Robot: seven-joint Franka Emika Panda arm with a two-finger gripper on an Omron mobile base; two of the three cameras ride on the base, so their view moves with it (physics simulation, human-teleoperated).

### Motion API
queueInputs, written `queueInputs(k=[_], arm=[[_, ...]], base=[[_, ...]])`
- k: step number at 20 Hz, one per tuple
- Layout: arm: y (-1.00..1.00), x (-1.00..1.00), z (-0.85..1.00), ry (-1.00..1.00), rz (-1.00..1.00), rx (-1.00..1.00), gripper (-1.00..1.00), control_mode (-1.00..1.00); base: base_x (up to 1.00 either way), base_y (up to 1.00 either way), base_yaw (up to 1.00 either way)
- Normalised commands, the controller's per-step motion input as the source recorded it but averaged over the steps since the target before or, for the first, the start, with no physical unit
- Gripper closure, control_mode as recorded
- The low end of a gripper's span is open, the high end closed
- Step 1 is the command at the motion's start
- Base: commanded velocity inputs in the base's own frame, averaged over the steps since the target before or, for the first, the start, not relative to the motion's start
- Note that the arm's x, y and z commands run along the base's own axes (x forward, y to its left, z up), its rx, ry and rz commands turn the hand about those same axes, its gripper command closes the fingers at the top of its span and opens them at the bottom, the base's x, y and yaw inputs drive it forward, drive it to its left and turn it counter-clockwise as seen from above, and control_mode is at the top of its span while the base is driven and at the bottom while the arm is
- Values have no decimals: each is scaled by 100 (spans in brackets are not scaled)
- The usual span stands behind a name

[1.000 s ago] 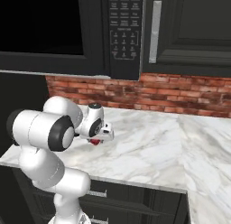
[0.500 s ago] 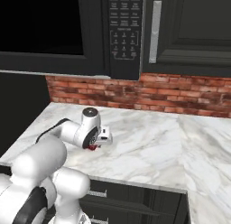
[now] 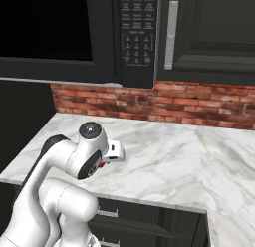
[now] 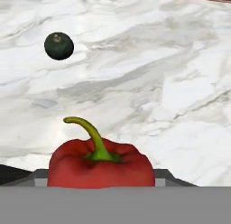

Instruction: Place the beer on the top shelf of the fridge to keep it out of children's reach, and place the bell pepper and squash on lower shelves for easy access.

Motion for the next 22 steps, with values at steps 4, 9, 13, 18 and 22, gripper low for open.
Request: queueInputs(k=[4,9,13,18,22], arm=[[-10,-87,100,-17,0,0,100,-100],[0,-72,100,-19,0,0,100,-100],[14,-61,100,-20,0,-8,100,-100],[37,-51,80,-10,0,-14,100,-100],[34,-43,62,-1,1,-15,100,-100]], base=[[0,0,0],[0,0,0],[0,0,0],[0,0,0],[0,0,0]])
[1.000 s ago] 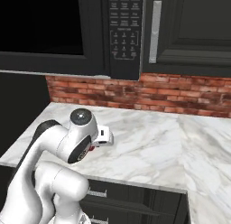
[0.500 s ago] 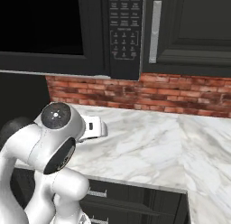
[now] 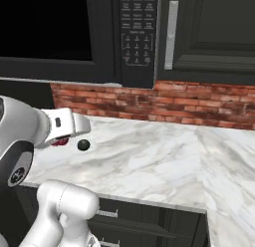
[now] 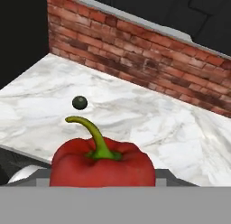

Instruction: Place the beer on the top shelf of the fridge to keep it out of children's reach, and place the bell pepper and squash on lower shelves for easy access.

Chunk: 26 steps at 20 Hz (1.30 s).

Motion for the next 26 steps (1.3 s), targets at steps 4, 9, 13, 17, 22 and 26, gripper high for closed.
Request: queueInputs(k=[4,9,13,17,22,26], arm=[[14,-46,36,0,5,-13,100,-100],[0,0,0,0,0,0,100,100],[0,0,0,0,0,0,100,100],[0,0,0,0,0,0,100,100],[0,0,0,0,0,0,100,100],[0,0,0,0,0,0,100,100]], base=[[0,0,0],[-87,7,17],[-100,4,42],[-100,19,57],[-94,46,61],[-77,79,56]])
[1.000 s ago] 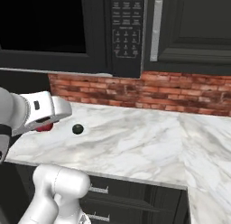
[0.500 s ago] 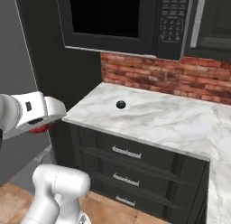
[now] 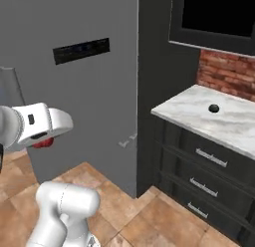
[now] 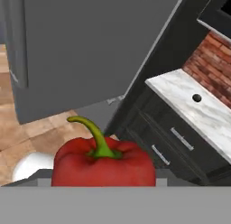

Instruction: Place the beer on the top shelf of the fridge to keep it out of children's reach, and place the bell pepper and squash on lower shelves for easy access.

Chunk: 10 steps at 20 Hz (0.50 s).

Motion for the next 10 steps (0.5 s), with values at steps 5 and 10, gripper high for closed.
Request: queueInputs(k=[5,10], arm=[[0,0,0,0,0,0,100,100],[0,0,0,0,0,0,100,100]], base=[[-50,100,50],[-9,100,38]])
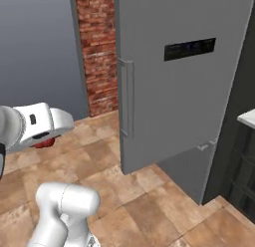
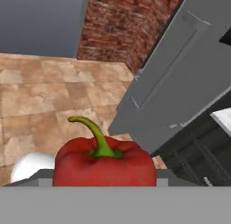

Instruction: Place the beer on the top shelf of the fridge to keep it out of children's reach, and place the bell pepper and squash on lower shelves for easy access.

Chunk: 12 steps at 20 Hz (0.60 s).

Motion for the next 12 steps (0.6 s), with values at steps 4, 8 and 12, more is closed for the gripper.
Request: queueInputs(k=[4,8,12], arm=[[0,0,0,0,0,0,100,100],[0,0,0,0,0,0,100,100],[0,0,0,0,0,0,100,100]], base=[[9,100,28],[52,95,13],[63,64,-4]])
